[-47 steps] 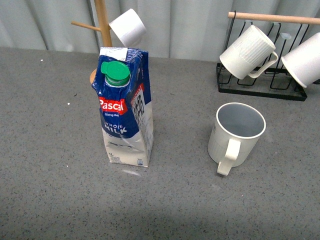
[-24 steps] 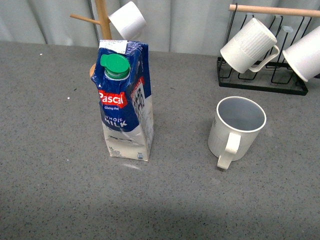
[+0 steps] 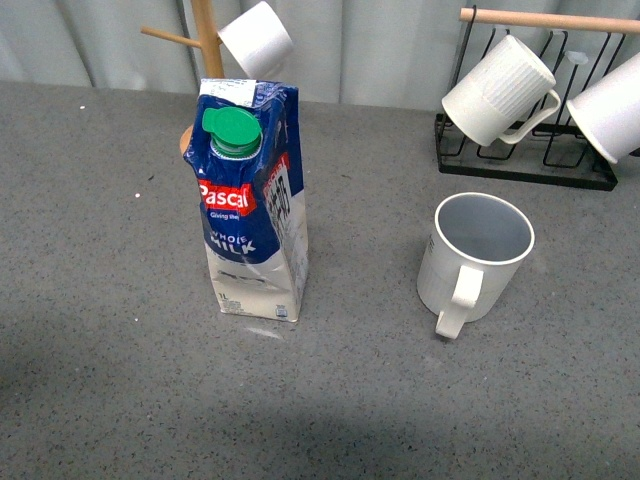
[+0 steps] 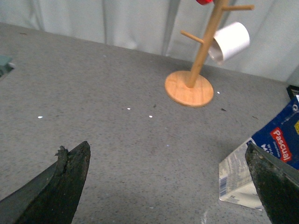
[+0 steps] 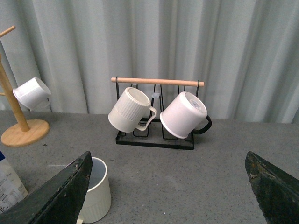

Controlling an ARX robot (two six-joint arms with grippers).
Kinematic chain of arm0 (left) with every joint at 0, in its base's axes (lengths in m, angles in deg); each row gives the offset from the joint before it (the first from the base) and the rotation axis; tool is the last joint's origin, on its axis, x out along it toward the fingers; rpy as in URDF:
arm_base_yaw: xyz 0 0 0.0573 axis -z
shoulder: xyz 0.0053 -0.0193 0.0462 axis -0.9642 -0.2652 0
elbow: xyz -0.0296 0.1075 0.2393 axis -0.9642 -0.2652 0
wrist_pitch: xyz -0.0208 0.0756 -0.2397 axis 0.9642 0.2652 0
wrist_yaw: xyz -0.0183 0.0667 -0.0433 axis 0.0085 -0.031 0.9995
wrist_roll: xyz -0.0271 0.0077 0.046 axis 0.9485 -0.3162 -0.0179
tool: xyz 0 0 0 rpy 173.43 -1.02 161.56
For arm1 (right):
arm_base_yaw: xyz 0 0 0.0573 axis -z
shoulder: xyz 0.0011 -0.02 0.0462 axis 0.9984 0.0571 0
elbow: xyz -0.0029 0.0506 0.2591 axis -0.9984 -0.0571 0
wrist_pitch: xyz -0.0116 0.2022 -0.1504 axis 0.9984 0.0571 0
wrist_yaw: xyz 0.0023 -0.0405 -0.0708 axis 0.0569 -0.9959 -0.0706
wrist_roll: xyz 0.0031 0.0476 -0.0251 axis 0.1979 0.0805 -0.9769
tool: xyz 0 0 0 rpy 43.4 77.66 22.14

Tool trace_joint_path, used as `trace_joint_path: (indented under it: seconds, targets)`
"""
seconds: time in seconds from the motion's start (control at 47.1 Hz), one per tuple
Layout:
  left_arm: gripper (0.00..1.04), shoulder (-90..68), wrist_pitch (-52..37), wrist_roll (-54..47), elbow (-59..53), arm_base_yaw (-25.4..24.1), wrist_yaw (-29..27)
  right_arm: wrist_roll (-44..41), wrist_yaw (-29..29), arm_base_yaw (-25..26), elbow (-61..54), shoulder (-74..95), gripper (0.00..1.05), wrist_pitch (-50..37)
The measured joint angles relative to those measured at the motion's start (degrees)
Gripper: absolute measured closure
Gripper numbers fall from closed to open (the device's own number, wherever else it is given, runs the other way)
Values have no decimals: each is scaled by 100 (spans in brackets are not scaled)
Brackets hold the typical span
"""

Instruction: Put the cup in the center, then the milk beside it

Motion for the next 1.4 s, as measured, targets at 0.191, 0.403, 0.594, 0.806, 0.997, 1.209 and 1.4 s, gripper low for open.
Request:
trace_joint_path:
  seconds: [0.191,0.403,0.594,0.806,0.997,1.209,1.4]
  targets:
    - [6,-1388,-728,-144,442,424,428,2,0,0,0,0,9,0]
    - [6,-2144,-935,-146,599,691,531,0,0,0,0,0,9,0]
    - [6,-2741,-994,-177,835,774,699,0,2,0,0,0,9,0]
    - [6,-3141,-1038,-234,1075,778,925,0,0,0,0,0,9,0]
    - [6,-3285,-1021,-363,1274,859,1056,0,2,0,0,0,9,0]
    - [6,-3381,-931,-435,1456,1012,1506,0,0,0,0,0,9,0]
    - [6,-3294,-905,-385,1565,1113,1626,0,0,0,0,0,9,0]
